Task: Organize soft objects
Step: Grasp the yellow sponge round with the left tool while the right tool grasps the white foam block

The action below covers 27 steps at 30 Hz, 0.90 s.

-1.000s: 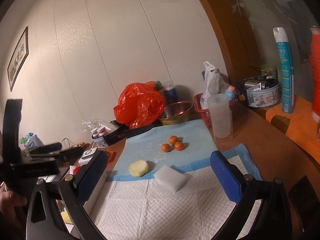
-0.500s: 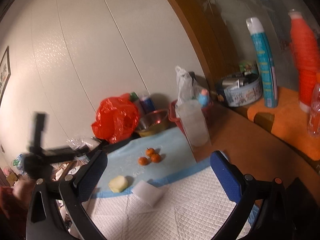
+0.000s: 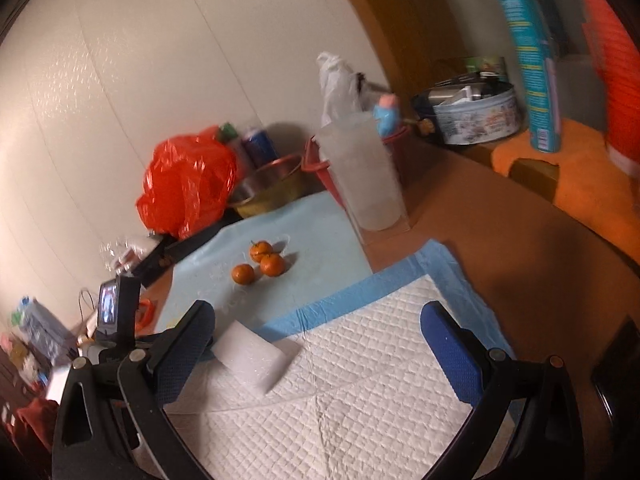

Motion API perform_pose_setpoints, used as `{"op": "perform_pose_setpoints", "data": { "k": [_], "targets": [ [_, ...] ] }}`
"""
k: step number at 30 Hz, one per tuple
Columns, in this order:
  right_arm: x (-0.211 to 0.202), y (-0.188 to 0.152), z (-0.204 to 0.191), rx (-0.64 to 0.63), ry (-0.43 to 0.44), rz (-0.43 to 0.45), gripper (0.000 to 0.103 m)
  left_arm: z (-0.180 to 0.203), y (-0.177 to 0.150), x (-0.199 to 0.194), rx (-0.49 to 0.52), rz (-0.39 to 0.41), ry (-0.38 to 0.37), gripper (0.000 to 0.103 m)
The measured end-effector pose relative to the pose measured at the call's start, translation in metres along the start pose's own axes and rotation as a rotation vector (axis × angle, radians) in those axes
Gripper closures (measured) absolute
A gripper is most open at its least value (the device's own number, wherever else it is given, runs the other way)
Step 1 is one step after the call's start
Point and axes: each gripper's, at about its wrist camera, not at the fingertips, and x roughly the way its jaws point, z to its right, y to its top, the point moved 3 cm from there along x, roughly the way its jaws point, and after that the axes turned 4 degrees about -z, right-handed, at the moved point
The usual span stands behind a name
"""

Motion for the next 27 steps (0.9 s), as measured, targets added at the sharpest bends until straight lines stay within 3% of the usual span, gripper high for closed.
{"op": "perform_pose_setpoints", "data": {
  "k": [3, 7, 11, 18, 25, 27],
  "targets": [
    [0.026, -0.004, -0.022, -0.133, 0.002, -0.061, 0.000, 0.001, 0.001, -0.001, 0.002, 0.017, 0.001, 0.002],
    [0.053, -0.014, -0.050, -0.292, 0.011, -0.090, 0.000, 0.002, -0.002, -0.012, 0.033, 0.054, -0.018, 0.037],
    [0.081, -0.020, -0.070, -0.457, -0.007, -0.110, 0.000, -0.004, -0.008, -0.027, -0.001, 0.073, -0.027, 0.037],
    [0.123, -0.038, -0.092, -0.617, 0.101, -0.271, 0.000, -0.023, -0.031, -0.056, -0.105, 0.087, -0.053, 0.037],
    [0.138, -0.053, -0.096, -0.674, 0.064, -0.365, 0.000, -0.024, -0.053, -0.082, -0.159, 0.098, -0.053, 0.037],
    [0.140, -0.056, -0.098, -0.688, 0.070, -0.383, 0.005, -0.020, -0.059, -0.091, -0.166, 0.107, -0.055, 0.037]
  ]
}}
